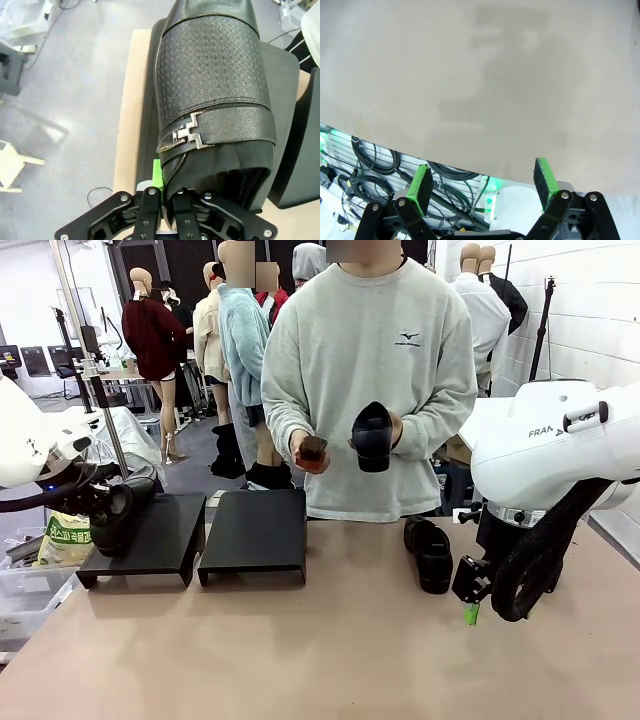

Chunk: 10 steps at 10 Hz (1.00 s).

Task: Organize the shoes by placing them on the stand.
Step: Place the Shoe from the middle of the table onto the Shoes Stand.

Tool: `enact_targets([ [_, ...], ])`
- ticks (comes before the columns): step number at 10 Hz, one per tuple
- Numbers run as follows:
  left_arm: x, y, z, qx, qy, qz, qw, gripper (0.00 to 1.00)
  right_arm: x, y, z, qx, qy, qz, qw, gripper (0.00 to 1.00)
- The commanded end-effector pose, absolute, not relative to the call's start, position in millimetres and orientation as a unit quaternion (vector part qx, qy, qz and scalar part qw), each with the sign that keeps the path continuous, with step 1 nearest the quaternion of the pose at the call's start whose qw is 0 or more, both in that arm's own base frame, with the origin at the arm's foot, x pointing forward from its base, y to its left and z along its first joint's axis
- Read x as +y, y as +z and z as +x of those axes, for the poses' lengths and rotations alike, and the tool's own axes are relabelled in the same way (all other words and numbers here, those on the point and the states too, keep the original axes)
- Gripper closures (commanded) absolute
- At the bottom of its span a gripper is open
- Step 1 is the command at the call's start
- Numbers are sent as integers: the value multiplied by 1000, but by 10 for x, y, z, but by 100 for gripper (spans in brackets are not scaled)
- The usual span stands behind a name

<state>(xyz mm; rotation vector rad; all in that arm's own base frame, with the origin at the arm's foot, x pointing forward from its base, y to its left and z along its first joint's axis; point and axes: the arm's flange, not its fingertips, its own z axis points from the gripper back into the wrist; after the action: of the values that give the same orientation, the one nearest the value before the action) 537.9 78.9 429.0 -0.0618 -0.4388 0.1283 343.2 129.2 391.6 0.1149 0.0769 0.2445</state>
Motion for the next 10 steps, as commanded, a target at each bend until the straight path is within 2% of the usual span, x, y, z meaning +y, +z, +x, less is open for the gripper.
enact_targets([
  [1, 914, 4327, 5450, -223, 66, -42, 972, 100, 1271, 3904, 3433, 41, 129, 56, 989, 0],
  [10, 987, 4267, 5478, -198, 74, -27, 977, 100, 1271, 3904, 3433, 41, 129, 56, 989, 0],
])
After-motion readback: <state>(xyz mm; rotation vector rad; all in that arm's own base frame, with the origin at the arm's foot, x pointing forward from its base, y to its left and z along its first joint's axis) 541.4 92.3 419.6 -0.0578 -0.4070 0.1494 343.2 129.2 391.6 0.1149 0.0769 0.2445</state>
